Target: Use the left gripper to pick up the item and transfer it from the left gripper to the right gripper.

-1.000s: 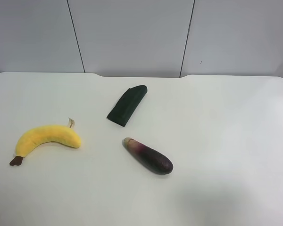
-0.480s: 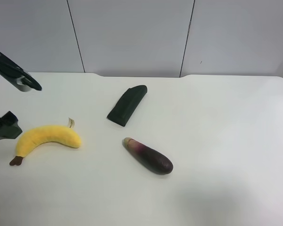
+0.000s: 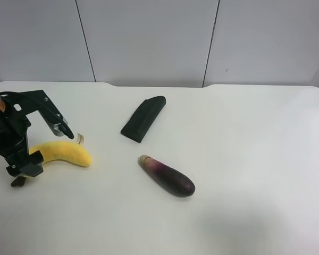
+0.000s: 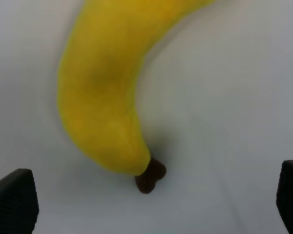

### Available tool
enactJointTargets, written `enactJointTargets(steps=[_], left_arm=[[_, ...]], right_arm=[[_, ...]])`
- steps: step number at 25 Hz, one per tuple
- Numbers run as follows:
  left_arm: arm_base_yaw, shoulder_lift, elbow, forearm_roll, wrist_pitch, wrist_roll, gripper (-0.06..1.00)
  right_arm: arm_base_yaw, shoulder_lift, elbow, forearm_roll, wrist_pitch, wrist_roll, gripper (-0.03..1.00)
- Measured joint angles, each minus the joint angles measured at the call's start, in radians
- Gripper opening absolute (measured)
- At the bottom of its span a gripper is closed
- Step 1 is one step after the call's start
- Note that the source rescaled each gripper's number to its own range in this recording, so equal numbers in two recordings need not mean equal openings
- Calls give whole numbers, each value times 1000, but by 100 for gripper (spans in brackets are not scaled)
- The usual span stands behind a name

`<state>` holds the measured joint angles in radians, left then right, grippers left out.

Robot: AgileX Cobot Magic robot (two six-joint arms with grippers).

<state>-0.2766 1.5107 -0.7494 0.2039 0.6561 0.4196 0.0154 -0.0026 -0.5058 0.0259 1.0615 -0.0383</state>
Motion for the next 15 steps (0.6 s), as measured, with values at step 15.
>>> enactJointTargets(steps=[15], left_arm=[[172, 186, 0, -212, -182, 305, 100]], right_arm=[[0, 0, 0, 0, 0, 0, 100]])
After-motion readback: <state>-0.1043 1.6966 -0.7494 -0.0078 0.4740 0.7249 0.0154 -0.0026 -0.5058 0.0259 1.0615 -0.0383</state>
